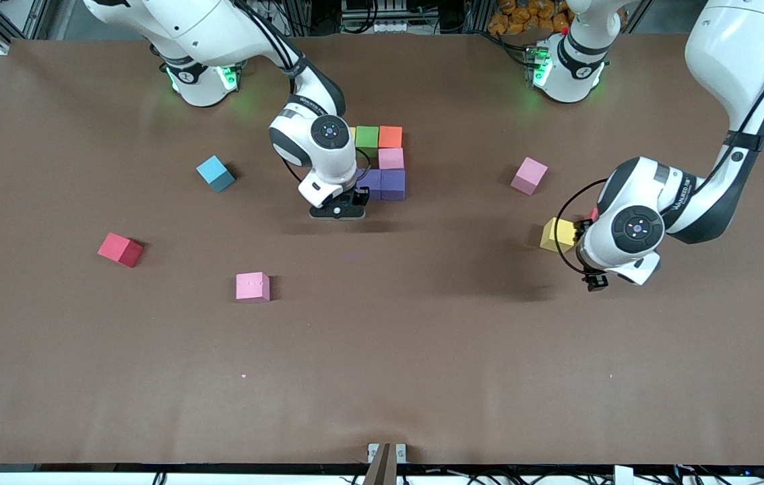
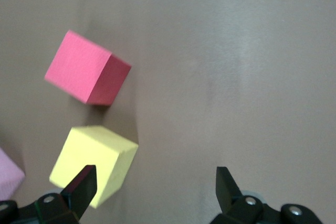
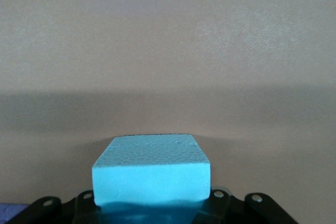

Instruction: Form number 2 with 11 blocks

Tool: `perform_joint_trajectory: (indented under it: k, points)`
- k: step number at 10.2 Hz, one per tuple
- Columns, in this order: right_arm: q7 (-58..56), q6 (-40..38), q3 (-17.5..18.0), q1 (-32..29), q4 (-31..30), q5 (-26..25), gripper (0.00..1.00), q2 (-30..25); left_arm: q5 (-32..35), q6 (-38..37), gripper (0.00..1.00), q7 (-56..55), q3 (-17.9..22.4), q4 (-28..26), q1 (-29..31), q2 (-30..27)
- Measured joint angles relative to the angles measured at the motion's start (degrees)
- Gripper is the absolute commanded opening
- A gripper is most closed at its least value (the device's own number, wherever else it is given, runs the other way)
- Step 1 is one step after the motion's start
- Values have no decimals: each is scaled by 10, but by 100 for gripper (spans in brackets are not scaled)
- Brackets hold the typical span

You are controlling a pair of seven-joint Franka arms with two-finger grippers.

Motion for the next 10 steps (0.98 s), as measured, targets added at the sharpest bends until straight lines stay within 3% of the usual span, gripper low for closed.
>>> perform_joint_trajectory:
  k: [7, 10]
  points:
    - [5, 0, 5, 0, -7, 0, 49, 0, 0, -2, 100, 335, 0, 0, 44, 9]
    - [6, 0, 5, 0, -8, 0, 50, -1, -27, -2, 100, 533, -5, 3, 52, 6]
